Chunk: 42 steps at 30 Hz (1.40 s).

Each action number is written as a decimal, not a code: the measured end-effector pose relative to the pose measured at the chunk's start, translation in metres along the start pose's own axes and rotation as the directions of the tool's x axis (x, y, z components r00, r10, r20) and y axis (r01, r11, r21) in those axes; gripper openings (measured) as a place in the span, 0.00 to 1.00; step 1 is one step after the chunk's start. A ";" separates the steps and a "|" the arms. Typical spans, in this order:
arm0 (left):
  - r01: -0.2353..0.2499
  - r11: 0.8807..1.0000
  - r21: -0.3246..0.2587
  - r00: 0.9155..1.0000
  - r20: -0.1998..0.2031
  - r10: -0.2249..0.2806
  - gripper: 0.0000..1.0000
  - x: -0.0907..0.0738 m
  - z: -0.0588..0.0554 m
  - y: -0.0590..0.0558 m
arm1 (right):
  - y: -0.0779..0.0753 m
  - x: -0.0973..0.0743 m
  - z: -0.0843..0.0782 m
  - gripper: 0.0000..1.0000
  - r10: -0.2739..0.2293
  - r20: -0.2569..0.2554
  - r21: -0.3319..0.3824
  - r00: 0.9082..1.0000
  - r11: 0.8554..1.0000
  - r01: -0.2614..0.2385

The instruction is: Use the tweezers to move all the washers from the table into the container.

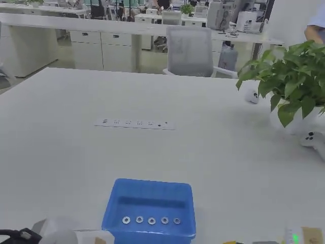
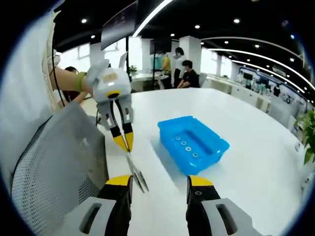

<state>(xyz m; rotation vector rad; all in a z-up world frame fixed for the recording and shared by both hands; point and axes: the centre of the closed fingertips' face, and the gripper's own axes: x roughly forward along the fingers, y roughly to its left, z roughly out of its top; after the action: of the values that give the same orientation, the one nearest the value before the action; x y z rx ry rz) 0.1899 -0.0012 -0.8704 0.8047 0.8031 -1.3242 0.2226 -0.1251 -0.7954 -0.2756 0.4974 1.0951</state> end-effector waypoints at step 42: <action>-0.344 0.613 -0.711 0.734 0.202 0.648 0.46 -0.110 -0.032 0.034 | -0.054 -0.059 0.013 0.94 -0.393 0.208 0.232 0.896 0.909 0.345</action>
<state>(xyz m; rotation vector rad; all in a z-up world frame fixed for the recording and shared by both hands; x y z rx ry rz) 0.2144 0.0841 -0.7895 0.1244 0.5227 -0.5818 0.2531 -0.1889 -0.7550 -0.0560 0.3018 0.6884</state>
